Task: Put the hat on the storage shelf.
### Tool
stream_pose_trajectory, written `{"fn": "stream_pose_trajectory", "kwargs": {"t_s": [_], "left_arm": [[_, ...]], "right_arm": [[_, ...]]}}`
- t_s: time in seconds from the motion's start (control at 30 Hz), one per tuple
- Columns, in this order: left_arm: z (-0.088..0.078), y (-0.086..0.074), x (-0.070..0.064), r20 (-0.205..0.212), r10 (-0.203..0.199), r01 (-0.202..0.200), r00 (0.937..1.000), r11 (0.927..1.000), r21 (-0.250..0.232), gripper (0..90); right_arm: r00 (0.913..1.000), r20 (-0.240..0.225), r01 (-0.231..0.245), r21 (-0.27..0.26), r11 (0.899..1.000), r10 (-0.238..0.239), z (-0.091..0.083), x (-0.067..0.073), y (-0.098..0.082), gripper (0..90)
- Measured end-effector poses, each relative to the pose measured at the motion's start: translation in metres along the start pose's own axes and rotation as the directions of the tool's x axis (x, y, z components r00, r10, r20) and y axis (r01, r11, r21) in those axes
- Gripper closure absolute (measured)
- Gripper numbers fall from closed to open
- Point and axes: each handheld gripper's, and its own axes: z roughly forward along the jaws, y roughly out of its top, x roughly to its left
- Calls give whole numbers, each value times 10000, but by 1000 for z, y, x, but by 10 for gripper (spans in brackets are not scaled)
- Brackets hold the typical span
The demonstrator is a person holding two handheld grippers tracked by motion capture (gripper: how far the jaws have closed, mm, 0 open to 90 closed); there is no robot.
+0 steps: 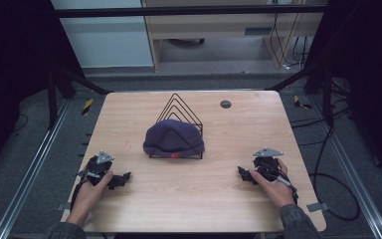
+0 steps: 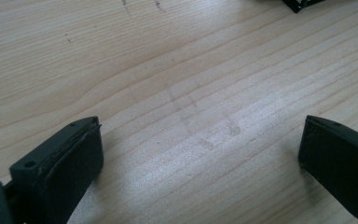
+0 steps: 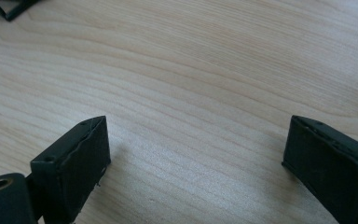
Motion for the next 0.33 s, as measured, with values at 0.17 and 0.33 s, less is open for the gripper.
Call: {"fn": "stream_pose_trajectory", "kwargs": {"t_s": [0.17, 0.33], "left_arm": [[0, -1, 0, -33, -51, 51, 10000, 9999, -133, 0], [1, -1, -1, -56, -79, 78, 10000, 9999, -155, 0]], "right_arm": [[10000, 28, -24, 14, 10000, 24, 0, 2, 0, 67], [10000, 6, -16, 14, 10000, 16, 0, 2, 0, 64]]}}
